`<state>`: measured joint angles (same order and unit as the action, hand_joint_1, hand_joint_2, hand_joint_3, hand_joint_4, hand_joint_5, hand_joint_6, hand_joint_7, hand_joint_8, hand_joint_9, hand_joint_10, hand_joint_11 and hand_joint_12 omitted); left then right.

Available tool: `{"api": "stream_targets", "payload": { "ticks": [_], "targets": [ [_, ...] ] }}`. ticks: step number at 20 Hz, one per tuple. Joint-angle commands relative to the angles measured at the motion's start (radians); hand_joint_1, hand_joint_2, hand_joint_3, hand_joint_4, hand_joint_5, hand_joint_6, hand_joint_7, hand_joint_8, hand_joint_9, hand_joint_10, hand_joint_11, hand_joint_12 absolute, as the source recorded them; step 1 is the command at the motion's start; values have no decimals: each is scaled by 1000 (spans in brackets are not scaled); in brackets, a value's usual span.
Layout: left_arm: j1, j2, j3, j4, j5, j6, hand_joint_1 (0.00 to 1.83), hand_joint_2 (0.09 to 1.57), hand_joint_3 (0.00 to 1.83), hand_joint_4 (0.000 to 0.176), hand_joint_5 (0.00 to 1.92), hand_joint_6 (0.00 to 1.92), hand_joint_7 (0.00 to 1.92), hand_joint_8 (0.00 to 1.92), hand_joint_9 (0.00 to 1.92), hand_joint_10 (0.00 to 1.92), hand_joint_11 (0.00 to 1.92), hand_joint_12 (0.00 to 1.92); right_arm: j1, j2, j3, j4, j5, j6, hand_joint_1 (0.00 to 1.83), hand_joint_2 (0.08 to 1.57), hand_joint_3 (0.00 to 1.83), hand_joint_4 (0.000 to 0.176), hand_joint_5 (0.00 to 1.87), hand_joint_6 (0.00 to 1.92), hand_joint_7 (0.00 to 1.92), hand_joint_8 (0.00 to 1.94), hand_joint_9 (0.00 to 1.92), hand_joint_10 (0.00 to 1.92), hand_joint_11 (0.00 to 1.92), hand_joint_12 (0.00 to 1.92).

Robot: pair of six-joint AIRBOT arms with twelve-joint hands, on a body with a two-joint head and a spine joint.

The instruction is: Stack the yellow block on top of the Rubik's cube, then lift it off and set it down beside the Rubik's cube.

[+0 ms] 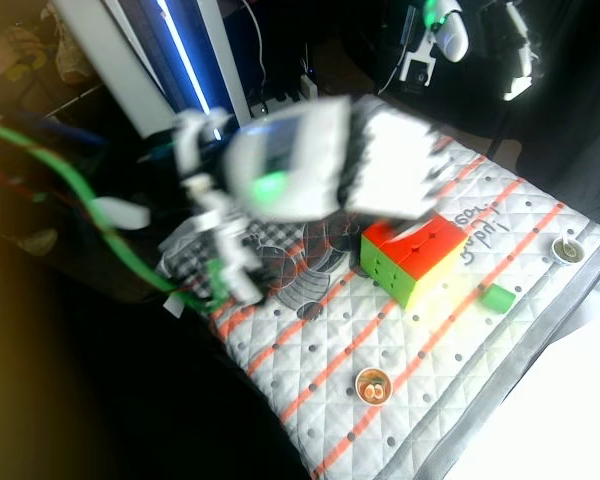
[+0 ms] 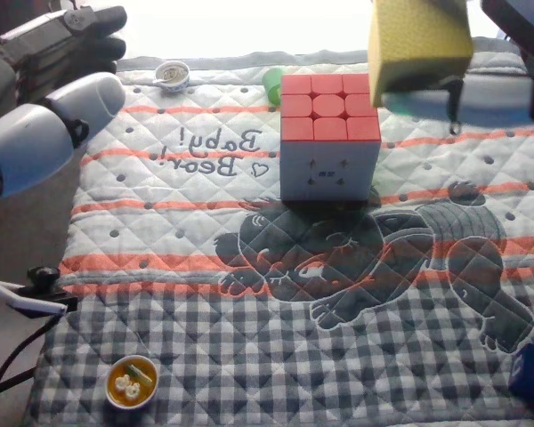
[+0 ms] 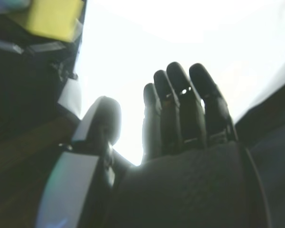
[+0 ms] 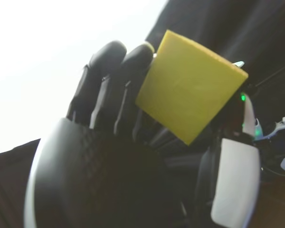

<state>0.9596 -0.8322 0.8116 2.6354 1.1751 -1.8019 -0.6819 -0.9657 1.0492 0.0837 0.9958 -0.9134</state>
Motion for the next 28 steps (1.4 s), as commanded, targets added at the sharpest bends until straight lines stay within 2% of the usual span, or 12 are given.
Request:
{"api": "stream_targets", "payload": {
  "ticks": [1, 4, 8, 10, 14, 17, 19, 20, 21, 26, 27, 28],
  "targets": [
    [4, 12, -1, 19, 143, -7, 617, 1365, 1, 0, 397, 190, 403, 478, 295, 840, 72, 1469, -3, 7, -14, -11, 179, 6, 1185, 1232, 0, 0, 774, 1202, 789, 1487, 637, 1678, 553, 1921],
    [29, 21, -13, 7, 169, -8, 649, 1368, 0, 0, 374, 269, 402, 408, 287, 792, 37, 1462, -83, 48, -59, -18, 241, 6, 1222, 1220, 0, 0, 780, 1112, 832, 1524, 802, 1798, 781, 1921],
    [44, 23, -21, -1, 187, -11, 617, 1352, 0, 0, 339, 303, 461, 284, 368, 604, 56, 1380, -210, 113, -118, -18, 274, 6, 1225, 1214, 0, 0, 875, 998, 791, 1572, 778, 1884, 763, 1921],
    [51, 23, -24, -4, 195, -12, 597, 1340, 0, 0, 351, 288, 482, 240, 395, 591, 69, 1382, -259, 125, -136, -4, 277, 6, 1226, 1210, 0, 0, 850, 1054, 843, 1494, 686, 1893, 293, 1921],
    [62, 23, -27, -10, 206, -16, 554, 1333, 0, 0, 397, 206, 508, 180, 376, 606, 63, 1397, -387, 126, -163, 69, 277, 7, 1208, 1238, 0, 0, 780, 1149, 787, 1560, 556, 1818, 250, 1921],
    [62, 21, -28, -10, 208, -17, 544, 1306, 0, 7, 434, 193, 546, 183, 400, 628, 90, 1385, -502, 108, -169, 137, 275, 14, 1191, 1221, 0, 0, 801, 1176, 804, 1463, 628, 1625, 435, 1921],
    [60, 17, -28, -10, 208, -17, 542, 1286, 0, 8, 438, 189, 553, 196, 398, 650, 94, 1401, -546, 87, -172, 165, 259, 35, 1212, 1236, 0, 0, 846, 1044, 711, 1667, 689, 1909, 661, 1921],
    [60, 15, -28, -10, 208, -17, 527, 1301, 4, 4, 430, 183, 539, 192, 383, 650, 72, 1406, -557, 78, -171, 172, 245, 39, 1216, 1228, 0, 0, 863, 1021, 719, 1653, 620, 1919, 494, 1921],
    [60, 14, -29, -10, 208, -18, 558, 1314, 6, 0, 425, 177, 537, 194, 384, 657, 76, 1415, -564, 65, -168, 181, 222, 39, 1201, 1211, 0, 0, 855, 1096, 785, 1501, 542, 1729, 165, 1921],
    [60, 12, -29, -10, 208, -20, 558, 1343, 3, 0, 414, 133, 508, 190, 365, 677, 88, 1417, -570, 23, -154, 191, 161, 39, 1168, 1219, 2, 6, 814, 1281, 764, 1379, 521, 1469, 165, 1881],
    [61, 12, -29, -10, 208, -20, 570, 1354, 4, 0, 415, 129, 503, 187, 362, 667, 87, 1426, -572, 22, -156, 191, 159, 39, 1110, 1227, 2, 0, 764, 1328, 643, 1254, 441, 1366, 46, 1821],
    [61, 12, -29, -10, 208, -20, 625, 1353, 1, 0, 432, 133, 514, 192, 373, 671, 85, 1446, -573, 22, -157, 191, 159, 39, 1054, 1133, 0, 0, 513, 1067, 460, 911, 232, 1073, 8, 1528]
  ]
}}
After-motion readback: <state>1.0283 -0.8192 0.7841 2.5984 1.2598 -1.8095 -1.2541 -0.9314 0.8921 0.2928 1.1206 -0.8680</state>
